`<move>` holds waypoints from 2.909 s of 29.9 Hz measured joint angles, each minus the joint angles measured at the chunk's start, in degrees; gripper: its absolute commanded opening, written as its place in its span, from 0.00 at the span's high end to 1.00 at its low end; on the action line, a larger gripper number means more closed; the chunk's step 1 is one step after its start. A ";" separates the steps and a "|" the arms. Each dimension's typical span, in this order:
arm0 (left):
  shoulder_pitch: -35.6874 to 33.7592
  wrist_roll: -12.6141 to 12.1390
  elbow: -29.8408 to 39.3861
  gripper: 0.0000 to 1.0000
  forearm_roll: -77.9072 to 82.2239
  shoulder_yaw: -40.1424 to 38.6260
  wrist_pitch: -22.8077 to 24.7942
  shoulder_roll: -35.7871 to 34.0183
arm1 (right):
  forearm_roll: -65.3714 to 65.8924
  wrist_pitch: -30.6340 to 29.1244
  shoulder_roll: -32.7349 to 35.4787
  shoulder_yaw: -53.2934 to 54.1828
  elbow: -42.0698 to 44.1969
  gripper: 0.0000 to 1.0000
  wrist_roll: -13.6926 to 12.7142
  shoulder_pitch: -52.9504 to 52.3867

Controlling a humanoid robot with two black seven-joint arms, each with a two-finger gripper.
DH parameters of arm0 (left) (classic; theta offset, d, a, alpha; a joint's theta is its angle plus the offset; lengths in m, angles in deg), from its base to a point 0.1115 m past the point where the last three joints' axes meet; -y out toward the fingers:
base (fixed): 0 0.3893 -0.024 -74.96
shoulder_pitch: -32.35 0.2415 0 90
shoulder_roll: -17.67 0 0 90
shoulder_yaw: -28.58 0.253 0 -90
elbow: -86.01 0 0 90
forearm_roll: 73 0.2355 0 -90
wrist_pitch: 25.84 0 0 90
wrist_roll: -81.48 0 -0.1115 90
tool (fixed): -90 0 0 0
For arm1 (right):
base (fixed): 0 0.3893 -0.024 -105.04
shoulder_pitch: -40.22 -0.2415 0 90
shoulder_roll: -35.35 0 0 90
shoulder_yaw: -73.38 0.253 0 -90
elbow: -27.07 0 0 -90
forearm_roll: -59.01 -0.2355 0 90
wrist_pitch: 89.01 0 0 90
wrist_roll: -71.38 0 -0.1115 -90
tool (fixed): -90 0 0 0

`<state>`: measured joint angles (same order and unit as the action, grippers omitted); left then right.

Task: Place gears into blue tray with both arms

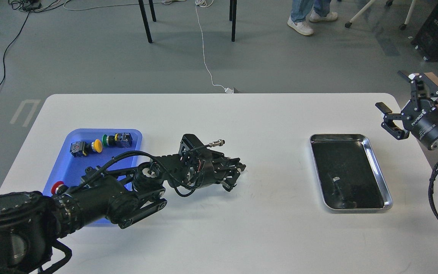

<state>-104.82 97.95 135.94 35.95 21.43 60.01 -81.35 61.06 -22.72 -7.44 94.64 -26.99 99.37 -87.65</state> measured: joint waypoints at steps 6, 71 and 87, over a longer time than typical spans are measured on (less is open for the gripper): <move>-0.45 -0.13 16.18 0.87 -6.05 -1.88 -1.76 -20.36 | 0.06 -0.10 -0.05 0.93 0.04 0.03 0.00 -0.02; -1.42 2.56 7.06 0.02 -100.54 -24.64 19.21 -28.80 | -0.27 5.75 -12.21 24.61 6.98 0.01 0.01 -2.87; -0.63 -6.86 -15.39 0.02 -114.54 -41.28 23.98 -12.76 | -8.98 4.97 -26.34 33.80 22.60 0.01 -14.37 -9.71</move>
<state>-105.45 91.09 120.55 -78.58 -19.85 83.99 -94.11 52.07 -17.74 -33.78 128.44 -4.39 85.00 -97.37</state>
